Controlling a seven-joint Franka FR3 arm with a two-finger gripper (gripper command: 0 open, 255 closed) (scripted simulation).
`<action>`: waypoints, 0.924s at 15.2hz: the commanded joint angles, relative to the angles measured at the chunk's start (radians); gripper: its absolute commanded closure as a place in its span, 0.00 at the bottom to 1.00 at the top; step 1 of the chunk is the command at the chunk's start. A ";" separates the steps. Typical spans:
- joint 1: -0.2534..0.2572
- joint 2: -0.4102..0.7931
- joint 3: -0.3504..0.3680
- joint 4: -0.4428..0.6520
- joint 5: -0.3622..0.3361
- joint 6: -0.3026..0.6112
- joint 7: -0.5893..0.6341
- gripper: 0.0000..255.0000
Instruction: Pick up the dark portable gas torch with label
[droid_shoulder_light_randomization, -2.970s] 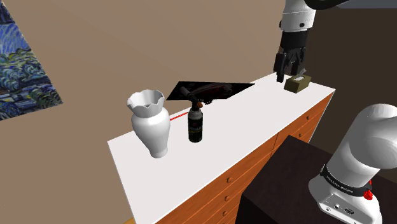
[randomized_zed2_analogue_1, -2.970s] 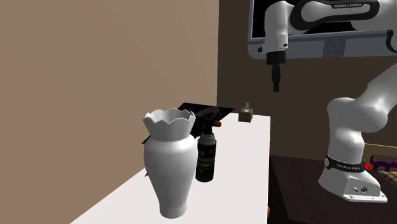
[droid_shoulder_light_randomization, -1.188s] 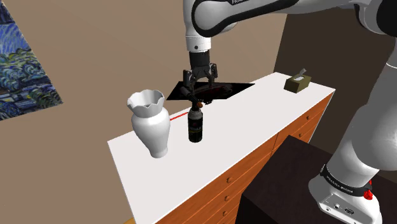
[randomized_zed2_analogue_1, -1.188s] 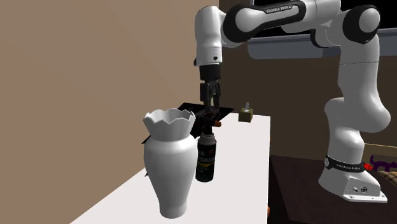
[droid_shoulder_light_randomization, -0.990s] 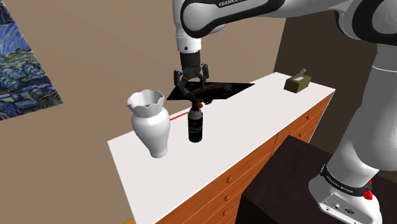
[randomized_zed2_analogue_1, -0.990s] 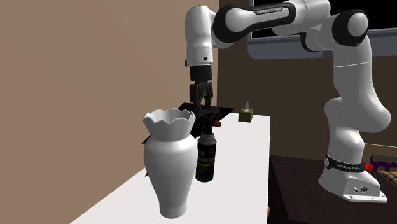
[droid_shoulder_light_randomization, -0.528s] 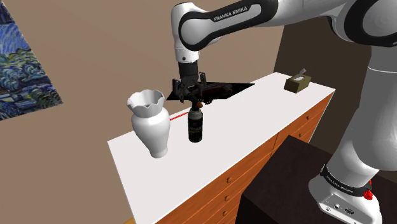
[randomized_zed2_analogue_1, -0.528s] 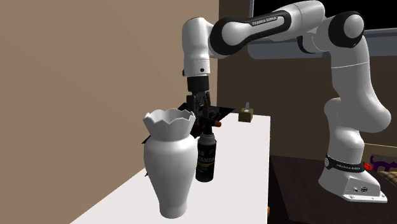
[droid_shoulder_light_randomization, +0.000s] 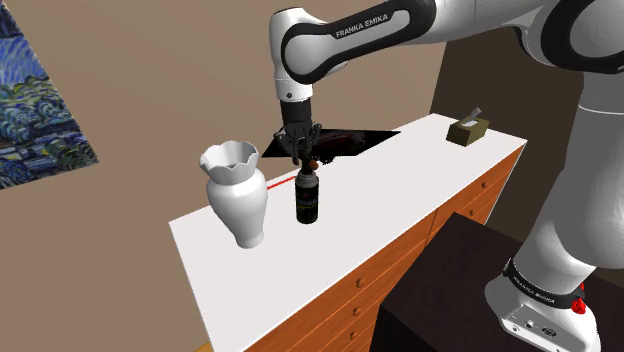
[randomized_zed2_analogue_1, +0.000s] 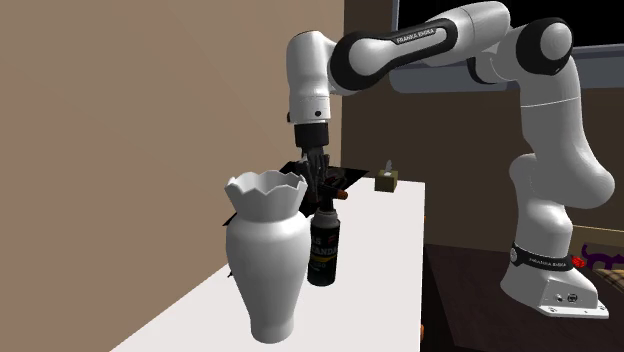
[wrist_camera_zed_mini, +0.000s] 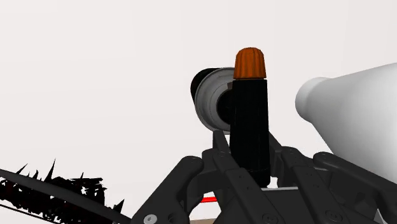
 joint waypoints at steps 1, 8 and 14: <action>0.000 0.001 0.000 0.000 0.000 0.001 0.000 1.00; 0.000 -0.007 0.000 0.042 0.002 -0.049 0.000 1.00; 0.001 -0.009 0.001 0.120 0.002 -0.129 0.003 1.00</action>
